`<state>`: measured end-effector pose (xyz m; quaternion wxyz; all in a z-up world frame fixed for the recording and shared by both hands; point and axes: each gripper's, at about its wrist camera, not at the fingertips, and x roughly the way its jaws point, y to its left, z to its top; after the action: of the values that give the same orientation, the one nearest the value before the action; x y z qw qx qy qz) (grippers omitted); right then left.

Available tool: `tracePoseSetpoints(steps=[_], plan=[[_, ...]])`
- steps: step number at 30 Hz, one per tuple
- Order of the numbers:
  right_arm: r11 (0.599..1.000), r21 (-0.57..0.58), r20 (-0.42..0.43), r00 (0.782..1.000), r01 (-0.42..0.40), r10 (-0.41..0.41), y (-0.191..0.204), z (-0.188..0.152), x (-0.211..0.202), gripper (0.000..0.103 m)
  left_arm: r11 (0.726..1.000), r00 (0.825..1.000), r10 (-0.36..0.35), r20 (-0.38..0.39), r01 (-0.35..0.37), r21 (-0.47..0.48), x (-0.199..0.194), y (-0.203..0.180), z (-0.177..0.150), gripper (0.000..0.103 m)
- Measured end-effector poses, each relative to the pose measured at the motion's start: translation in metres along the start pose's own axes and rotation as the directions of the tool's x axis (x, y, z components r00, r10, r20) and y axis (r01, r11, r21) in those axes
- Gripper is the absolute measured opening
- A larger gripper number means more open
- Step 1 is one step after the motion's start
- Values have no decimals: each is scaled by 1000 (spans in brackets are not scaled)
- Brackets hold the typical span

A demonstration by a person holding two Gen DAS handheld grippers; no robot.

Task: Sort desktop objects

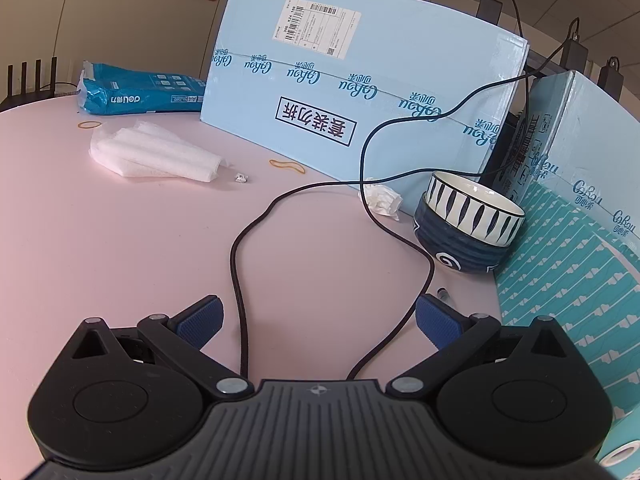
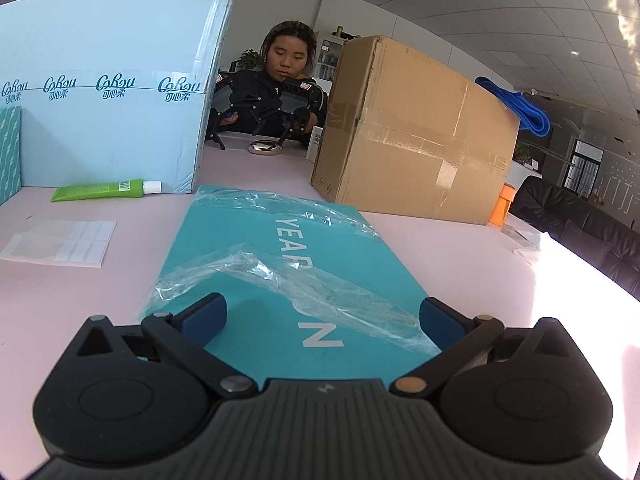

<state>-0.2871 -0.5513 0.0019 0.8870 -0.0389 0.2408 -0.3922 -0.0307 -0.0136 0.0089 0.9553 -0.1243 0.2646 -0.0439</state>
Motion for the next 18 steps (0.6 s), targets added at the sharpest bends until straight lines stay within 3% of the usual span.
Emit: tracePoseSetpoints(steps=[11,18], plan=[[999,-33,15,999,-29,29,-4,3,8,103,1000,1000,4,2,-4,0,-1,0,0,103],[994,-109,49,999,4,1,4,4,9,103,1000,1000,7,2,-7,-1,0,0,0,103]])
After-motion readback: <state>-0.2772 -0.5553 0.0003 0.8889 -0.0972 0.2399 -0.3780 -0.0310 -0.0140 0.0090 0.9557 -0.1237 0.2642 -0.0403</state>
